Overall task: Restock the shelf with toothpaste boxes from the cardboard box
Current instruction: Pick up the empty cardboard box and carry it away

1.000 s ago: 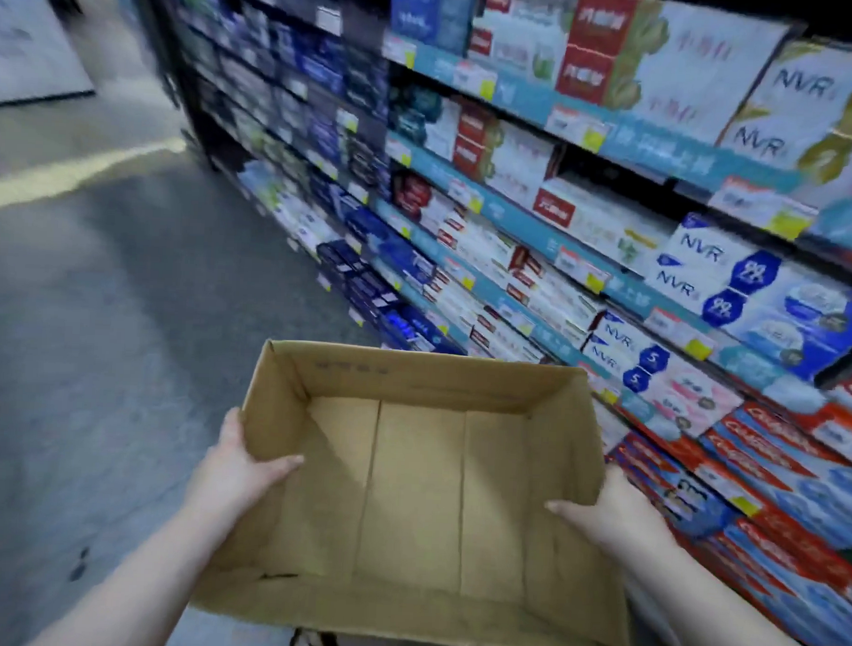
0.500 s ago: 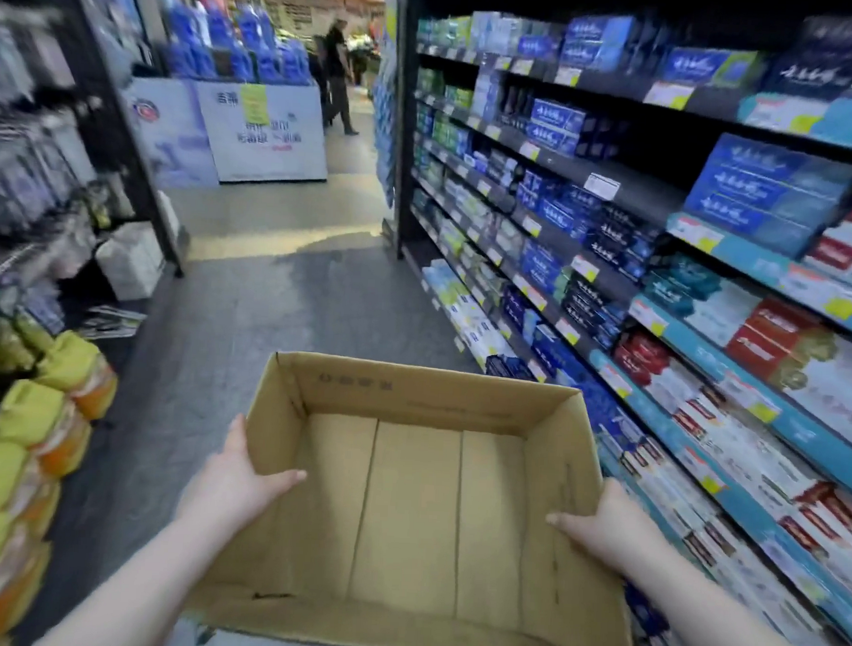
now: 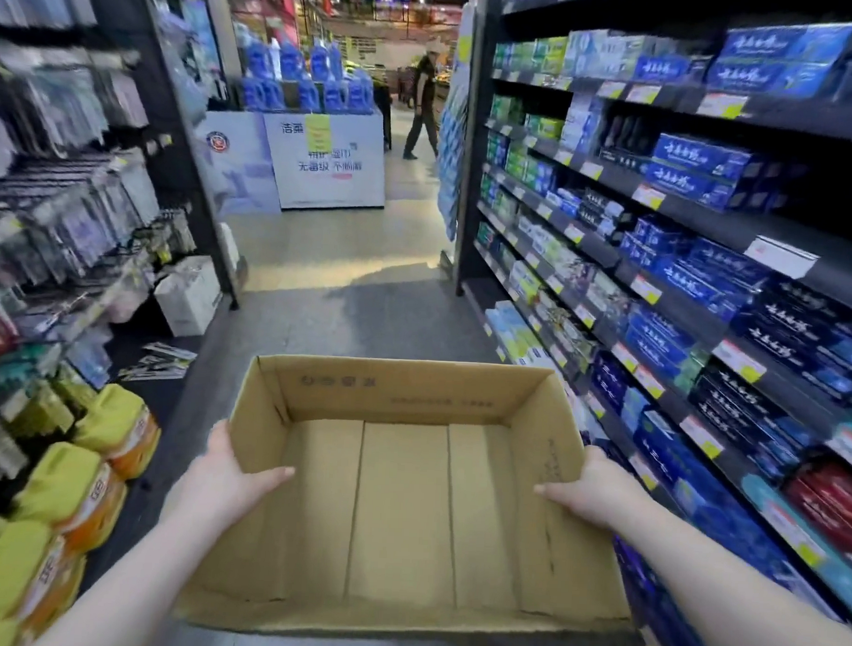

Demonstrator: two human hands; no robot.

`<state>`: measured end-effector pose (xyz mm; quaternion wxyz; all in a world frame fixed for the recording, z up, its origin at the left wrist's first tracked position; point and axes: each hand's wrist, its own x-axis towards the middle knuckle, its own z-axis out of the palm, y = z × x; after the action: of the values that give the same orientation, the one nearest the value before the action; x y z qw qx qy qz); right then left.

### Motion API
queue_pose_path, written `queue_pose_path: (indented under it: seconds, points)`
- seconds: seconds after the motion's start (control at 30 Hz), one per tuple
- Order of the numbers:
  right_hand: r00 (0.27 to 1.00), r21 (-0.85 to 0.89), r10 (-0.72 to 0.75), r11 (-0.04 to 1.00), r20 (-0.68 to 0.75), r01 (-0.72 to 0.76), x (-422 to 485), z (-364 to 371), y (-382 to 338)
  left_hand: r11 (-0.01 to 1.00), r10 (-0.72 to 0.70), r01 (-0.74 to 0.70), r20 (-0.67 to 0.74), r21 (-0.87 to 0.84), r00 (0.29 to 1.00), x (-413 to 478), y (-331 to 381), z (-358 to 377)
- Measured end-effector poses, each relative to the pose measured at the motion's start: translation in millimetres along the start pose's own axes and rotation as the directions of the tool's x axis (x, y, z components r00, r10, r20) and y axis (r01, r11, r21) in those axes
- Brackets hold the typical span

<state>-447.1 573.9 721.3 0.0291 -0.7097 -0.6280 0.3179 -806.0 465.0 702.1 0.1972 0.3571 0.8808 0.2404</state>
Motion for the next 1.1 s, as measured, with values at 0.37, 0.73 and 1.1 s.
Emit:
queue_pose_path:
  seconds: [0.37,0.73,1.1]
  points:
    - [0.989,-0.107,-0.12,0.986,0.092,0.13,220,-30,-176,0.984,-0.175,0.172,-0.082,-0.045,0.981,202,54,-3]
    - [0.983,-0.126,-0.148,0.979,0.105,0.161,412,4,-384,0.967,-0.236,0.225,-0.089,-0.123,0.968,457,63,-41]
    - [0.999,-0.082,-0.029,0.996,0.033,0.032,572,5,-540,0.992,-0.113,0.111,-0.034,-0.059,0.993,719,130,-69]
